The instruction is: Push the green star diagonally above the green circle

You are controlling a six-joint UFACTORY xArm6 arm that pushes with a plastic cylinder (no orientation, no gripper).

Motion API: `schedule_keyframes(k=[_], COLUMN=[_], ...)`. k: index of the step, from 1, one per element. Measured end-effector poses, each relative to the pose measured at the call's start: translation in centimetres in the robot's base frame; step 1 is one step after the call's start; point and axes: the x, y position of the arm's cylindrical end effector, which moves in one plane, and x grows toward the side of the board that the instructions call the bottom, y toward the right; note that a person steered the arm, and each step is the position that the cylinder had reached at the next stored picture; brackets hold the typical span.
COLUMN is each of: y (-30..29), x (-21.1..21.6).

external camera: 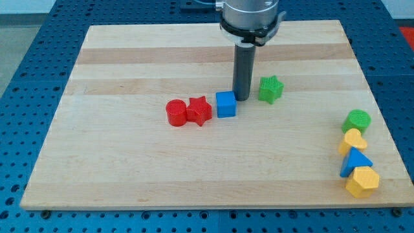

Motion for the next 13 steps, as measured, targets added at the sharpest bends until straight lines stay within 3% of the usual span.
schedule_keyframes(k=[4, 8, 13], y=[0.6, 3.0, 9.1], x=[-2.6, -0.1, 0.0])
